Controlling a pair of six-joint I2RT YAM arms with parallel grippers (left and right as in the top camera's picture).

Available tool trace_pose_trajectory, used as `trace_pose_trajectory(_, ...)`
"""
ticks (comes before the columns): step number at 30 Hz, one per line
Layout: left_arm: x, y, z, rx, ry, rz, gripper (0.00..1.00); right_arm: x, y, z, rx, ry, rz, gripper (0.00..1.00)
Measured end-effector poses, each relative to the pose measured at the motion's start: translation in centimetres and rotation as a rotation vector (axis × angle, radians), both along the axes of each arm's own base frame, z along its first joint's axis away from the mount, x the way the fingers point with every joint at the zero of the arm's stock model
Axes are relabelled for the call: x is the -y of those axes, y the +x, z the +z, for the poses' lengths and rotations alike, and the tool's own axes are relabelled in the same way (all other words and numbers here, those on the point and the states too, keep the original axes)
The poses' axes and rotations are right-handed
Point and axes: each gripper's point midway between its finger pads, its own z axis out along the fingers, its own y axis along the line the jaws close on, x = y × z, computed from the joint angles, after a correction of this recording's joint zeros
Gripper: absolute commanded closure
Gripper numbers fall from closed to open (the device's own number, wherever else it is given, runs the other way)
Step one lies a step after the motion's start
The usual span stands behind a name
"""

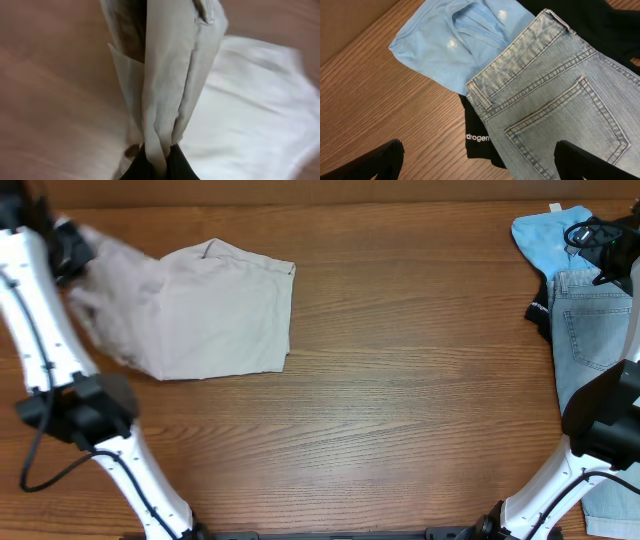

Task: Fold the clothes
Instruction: 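Lift and fold the left half of the shorts rightward over itself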

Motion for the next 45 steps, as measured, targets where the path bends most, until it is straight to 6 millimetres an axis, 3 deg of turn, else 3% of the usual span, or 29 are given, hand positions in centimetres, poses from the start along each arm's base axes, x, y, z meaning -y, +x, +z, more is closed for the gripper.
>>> trace_pose_trajectory(3, 5.5, 0.5, 1.1, 0.002, 0.000, -0.115, 0.96, 0.0, 0.0, 0.0, 0.000, 0.000, 0.000, 0.00)
trace_pose_trajectory(5, 8.2, 0.7, 0.8, -0.012, -0.004, -0.171, 0.96, 0.0, 0.0, 0.0, 0.000, 0.000, 0.000, 0.00)
trace_pose_trajectory(13, 17.6, 0.5, -2.8, -0.127, -0.016, -0.371, 0.96, 0.0, 0.0, 0.0, 0.000, 0.000, -0.001, 0.00)
trace_pose_trajectory(19, 21.8, 0.0, -7.1, -0.209, -0.022, -0.461, 0.96, 0.0, 0.0, 0.0, 0.000, 0.000, 0.000, 0.00)
trace_pose_trajectory(27, 25.5, 0.2, -12.8, -0.235, -0.099, -0.528, 0.95, 0.0, 0.0, 0.0, 0.000, 0.000, 0.000, 0.00)
trace_pose_trajectory(29, 26.0, 0.4, -13.5, -0.225, -0.114, -0.537, 0.82, 0.0, 0.0, 0.0, 0.000, 0.000, 0.000, 0.00)
trace_pose_trajectory(31, 26.5, 0.5, -14.0, -0.217, -0.130, -0.544, 0.55, 0.0, 0.0, 0.0, 0.000, 0.000, 0.000, 0.00)
trace_pose_trajectory(32, 26.6, 0.6, -14.2, -0.215, -0.137, -0.542, 0.07, 0.0, 0.0, 0.0, 0.000, 0.001, 0.000, 0.00)
trace_pose_trajectory(33, 26.8, 0.5, -14.4, -0.215, -0.143, -0.548, 0.00, 0.0, 0.0, 0.0, 0.000, 0.000, 0.000, 0.00)
trace_pose_trajectory(37, 27.2, 0.2, -14.9, -0.226, -0.155, -0.555, 0.00, 0.0, 0.0, 0.0, 0.000, 0.000, 0.000, 0.00)
trace_pose_trajectory(40, 27.2, -0.2, -14.9, -0.242, -0.159, -0.557, 0.12, 0.0, 0.0, 0.0, 0.000, 0.000, 0.000, 0.00)
trace_pose_trajectory(42, 27.2, -0.8, -14.8, -0.263, -0.164, -0.557, 0.31, 0.0, 0.0, 0.0, 0.000, 0.000, 0.000, 0.00)
trace_pose_trajectory(44, 27.3, -1.1, -14.3, -0.273, -0.176, -0.555, 0.72, 0.0, 0.0, 0.0, 0.000, 0.000, -0.001, 0.00)
trace_pose_trajectory(45, 27.5, -0.9, -13.7, -0.262, -0.187, -0.554, 0.81, 0.0, 0.0, 0.0, 0.000, 0.000, 0.000, 0.00)
